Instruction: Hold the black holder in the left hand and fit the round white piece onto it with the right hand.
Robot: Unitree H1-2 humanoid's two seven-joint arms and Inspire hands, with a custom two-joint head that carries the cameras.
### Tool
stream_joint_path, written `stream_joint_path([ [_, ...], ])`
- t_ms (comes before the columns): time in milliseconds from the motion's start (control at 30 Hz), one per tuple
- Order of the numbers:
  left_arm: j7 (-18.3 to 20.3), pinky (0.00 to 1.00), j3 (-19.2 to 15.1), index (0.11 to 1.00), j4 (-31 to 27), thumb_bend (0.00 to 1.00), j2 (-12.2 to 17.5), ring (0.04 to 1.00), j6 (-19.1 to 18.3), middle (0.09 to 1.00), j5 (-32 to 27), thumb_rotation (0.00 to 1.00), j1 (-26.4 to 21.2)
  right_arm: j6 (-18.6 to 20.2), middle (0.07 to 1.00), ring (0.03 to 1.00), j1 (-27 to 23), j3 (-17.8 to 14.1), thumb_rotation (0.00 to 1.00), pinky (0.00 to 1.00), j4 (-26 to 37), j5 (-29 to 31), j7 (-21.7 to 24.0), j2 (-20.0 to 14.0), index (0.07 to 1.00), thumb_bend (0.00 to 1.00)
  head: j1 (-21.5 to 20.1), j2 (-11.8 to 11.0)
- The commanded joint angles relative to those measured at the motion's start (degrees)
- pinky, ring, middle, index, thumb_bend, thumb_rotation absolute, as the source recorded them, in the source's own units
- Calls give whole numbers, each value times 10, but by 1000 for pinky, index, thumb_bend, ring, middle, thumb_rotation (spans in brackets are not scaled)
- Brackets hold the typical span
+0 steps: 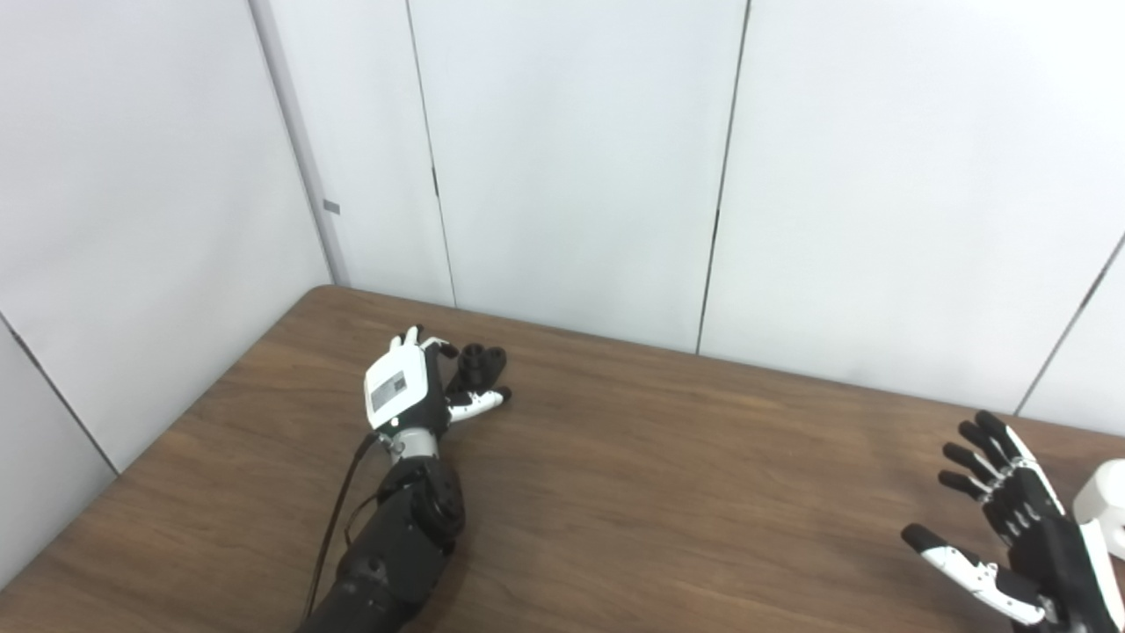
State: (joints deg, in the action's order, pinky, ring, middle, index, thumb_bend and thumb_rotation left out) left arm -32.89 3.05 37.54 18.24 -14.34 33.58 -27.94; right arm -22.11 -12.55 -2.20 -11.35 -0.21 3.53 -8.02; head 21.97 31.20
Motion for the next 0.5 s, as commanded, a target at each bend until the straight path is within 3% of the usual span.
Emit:
stream_joint_path([
  [0,-14,845,10,693,28,968,-12,963,-3,952,3,420,21,-5,893,836,13,-2,215,741,-7,3,-2,-1,901,570,0,1],
  [200,-24,818,22,703,50,955,-11,965,-17,959,13,444,19,-5,892,835,16,-6,241,748,-4,9,1,-6,897,574,1,4],
  [467,-43,866,23,727,84,920,-13,984,-27,971,7,407,10,-3,896,836,18,-9,229,764,1,13,4,-11,898,562,3,7],
])
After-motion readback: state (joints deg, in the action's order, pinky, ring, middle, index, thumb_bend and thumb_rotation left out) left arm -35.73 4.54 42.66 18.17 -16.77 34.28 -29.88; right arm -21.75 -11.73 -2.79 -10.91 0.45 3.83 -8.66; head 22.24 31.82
